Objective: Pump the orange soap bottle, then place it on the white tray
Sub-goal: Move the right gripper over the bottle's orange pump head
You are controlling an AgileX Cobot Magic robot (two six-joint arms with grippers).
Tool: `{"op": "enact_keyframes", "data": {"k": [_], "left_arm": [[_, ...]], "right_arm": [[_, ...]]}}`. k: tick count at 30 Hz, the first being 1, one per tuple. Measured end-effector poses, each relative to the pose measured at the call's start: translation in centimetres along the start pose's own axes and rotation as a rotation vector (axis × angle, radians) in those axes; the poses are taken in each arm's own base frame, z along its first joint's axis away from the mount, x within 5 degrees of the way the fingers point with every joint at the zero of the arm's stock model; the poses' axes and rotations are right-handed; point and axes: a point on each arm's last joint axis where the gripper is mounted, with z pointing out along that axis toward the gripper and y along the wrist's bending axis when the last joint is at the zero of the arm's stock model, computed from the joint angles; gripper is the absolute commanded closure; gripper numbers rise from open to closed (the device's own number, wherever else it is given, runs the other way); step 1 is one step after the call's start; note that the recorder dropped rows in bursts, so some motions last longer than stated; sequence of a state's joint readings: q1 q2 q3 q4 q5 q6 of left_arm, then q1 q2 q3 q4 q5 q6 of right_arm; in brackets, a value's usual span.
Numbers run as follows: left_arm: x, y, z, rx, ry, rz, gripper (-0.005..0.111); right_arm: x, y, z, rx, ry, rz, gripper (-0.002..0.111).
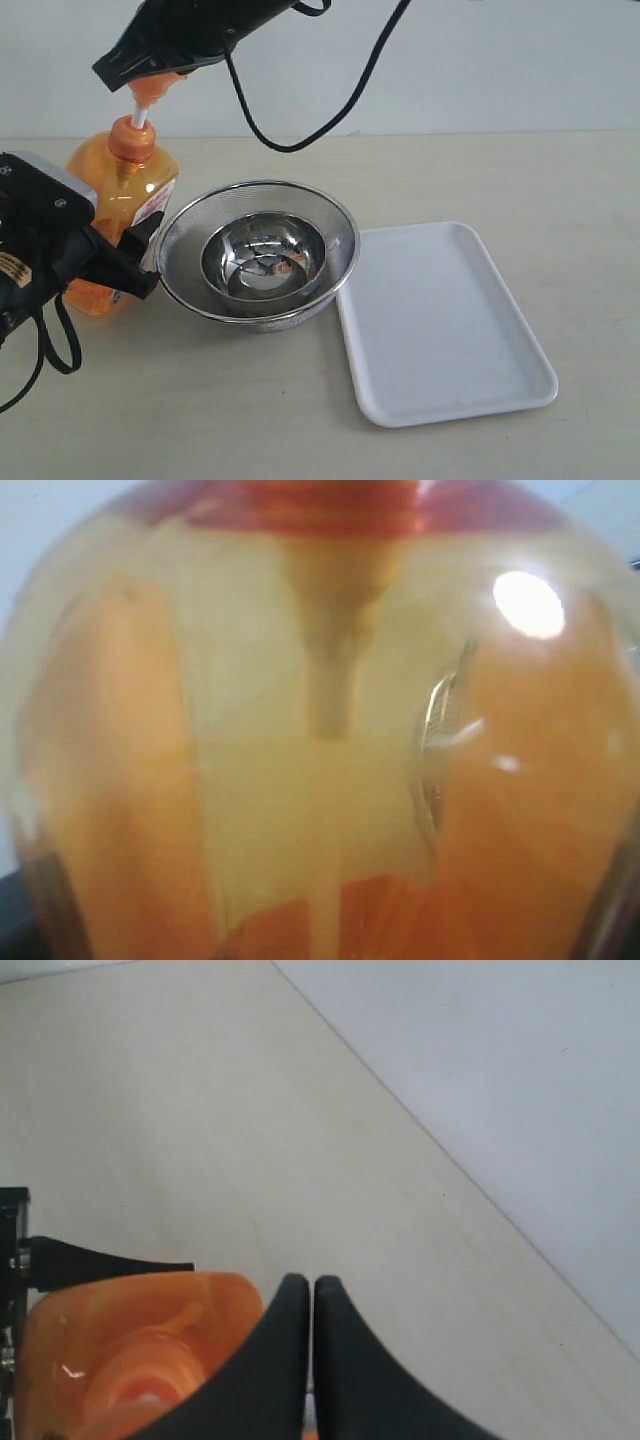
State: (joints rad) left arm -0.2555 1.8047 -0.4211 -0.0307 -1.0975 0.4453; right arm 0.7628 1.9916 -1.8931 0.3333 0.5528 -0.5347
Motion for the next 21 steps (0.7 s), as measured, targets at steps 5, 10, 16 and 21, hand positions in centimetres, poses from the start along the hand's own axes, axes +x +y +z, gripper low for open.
{"op": "enact_keyframes", "data": {"k": [5,10,16,21], "left_arm": [[0.0,0.0,0.0,-0.002,0.001,-0.001,0.102],[0.1,0.1,0.0,-0.014,0.007,-0.008,0.102],[0.1,0.2,0.0,-0.020,0.009,-0.011,0.102],[0.1,0.2,0.0,-0.023,0.011,-0.013,0.102]], "right_arm": [[0.7,-1.0,-0.2,0.004,0.051,0.008,0.109],[1.1,-0.9,-0.2,-0.016,0.091,0.013,0.109],[1.4,-0.8,-0.4,-0.035,0.125,0.015,0.109],[0.7,-0.7,-1.6,-0.032,0.118,0.017,0.109]]}}
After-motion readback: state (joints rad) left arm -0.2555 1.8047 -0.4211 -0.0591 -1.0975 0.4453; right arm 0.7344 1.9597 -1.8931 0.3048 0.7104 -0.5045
